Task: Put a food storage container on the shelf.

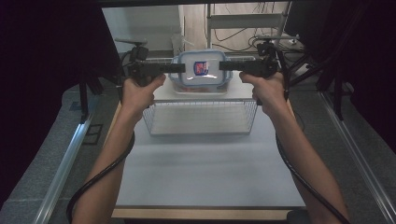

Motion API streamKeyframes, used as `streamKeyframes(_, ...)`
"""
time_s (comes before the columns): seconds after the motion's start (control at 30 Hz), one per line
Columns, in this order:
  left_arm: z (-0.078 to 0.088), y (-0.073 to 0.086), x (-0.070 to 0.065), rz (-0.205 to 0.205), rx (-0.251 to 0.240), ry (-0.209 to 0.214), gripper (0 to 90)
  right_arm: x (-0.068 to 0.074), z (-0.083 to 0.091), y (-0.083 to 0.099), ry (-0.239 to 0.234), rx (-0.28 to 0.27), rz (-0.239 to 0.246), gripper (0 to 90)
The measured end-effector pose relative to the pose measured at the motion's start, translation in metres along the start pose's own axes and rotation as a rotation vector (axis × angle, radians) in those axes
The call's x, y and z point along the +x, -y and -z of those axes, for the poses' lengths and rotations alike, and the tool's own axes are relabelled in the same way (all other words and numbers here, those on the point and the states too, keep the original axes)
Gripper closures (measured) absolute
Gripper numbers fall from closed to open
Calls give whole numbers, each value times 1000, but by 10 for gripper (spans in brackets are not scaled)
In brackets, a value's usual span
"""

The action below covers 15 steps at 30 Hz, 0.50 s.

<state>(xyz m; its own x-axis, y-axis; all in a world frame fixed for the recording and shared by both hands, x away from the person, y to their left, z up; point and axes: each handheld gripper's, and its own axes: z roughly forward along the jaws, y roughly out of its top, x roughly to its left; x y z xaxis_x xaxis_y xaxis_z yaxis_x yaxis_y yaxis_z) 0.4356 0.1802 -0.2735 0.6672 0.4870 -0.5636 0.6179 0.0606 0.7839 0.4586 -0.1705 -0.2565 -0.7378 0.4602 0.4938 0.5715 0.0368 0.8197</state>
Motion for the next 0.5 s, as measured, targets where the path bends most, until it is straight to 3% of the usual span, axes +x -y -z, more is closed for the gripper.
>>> streamKeyframes(0.23, -8, -8, 15, 39, -11, -14, 568, -17, -11, -9, 0, -3, -39, 579)
streamKeyframes(0.47, -14, -9, 22, 40, -16, -30, 560, -30, -16, -8, -6, -13, -81, 578)
streamKeyframes(0.5, -15, -10, 20, 19, -19, -71, 556, -32, -17, -8, -2, -10, -82, 578)
